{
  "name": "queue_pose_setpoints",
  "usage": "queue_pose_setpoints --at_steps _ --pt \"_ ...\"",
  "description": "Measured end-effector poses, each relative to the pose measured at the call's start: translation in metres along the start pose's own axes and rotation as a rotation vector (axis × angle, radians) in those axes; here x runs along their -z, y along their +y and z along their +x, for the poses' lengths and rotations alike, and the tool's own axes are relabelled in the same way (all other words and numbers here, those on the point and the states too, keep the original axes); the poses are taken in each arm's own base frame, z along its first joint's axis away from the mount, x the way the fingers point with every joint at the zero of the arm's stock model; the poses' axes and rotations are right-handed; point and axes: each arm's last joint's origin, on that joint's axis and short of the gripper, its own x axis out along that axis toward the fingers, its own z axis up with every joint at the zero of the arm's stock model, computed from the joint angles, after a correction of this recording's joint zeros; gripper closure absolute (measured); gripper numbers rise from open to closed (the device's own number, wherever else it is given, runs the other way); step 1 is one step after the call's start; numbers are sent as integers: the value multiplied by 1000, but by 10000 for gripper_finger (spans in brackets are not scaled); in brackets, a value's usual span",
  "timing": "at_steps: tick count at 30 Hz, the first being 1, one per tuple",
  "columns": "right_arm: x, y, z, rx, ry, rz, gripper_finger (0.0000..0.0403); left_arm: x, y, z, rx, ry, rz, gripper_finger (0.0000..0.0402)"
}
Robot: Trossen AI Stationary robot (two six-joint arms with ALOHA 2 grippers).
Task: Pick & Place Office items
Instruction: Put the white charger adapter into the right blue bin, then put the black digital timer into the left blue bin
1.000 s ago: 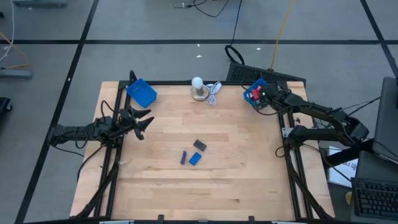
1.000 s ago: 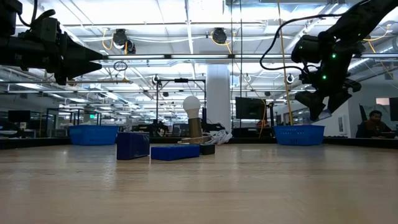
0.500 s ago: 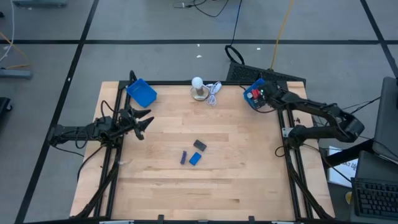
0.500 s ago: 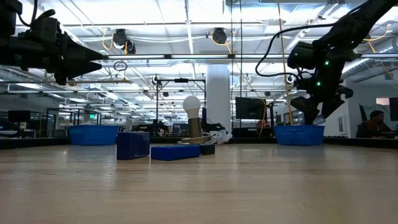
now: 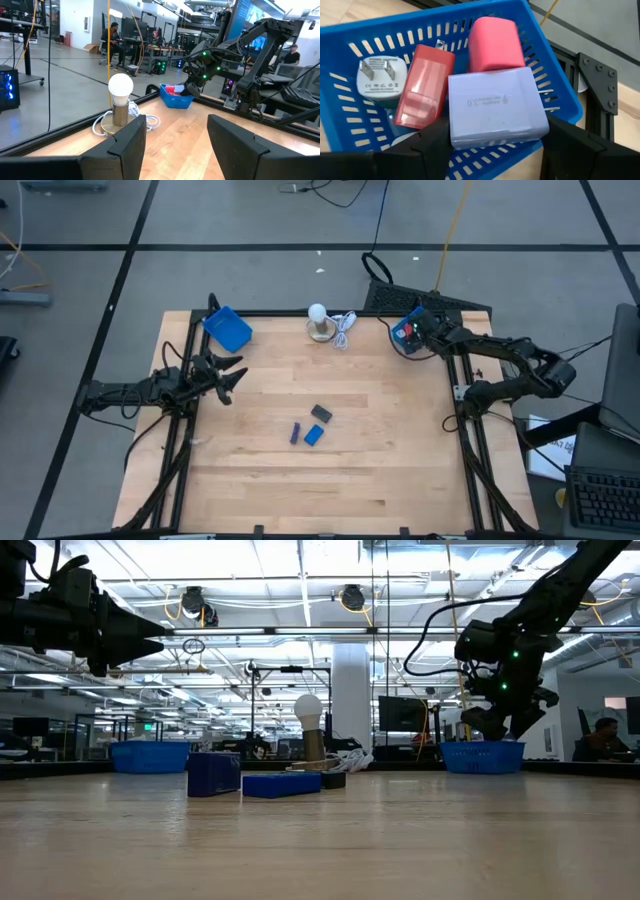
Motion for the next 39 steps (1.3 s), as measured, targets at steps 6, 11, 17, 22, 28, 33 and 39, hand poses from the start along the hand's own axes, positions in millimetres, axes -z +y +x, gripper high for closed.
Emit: queue_pose_setpoints --at_steps 6,11,17,22,28,33,39 --pt "-1 0 0 -2 -9 -17 137 0 0 0 0 0 0 188" --pt "-4 1 -1 -9 -40 -3 99 0 0 0 0 0 0 188" --pt "-6 -3 -9 -18 -71 -4 65 0 0 0 0 0 0 188" --pt "-12 -10 -24 -44 -149 72 63 0 0 0 0 0 0 188" --pt "-18 -18 -51 -264 -238 257 65 0 0 0 0 0 0 188" --pt "-23 -19 -75 -595 -316 287 61 0 0 0 0 -1 0 188" --pt "-20 -2 -109 -1050 -424 30 63 0 0 0 0 0 0 188"
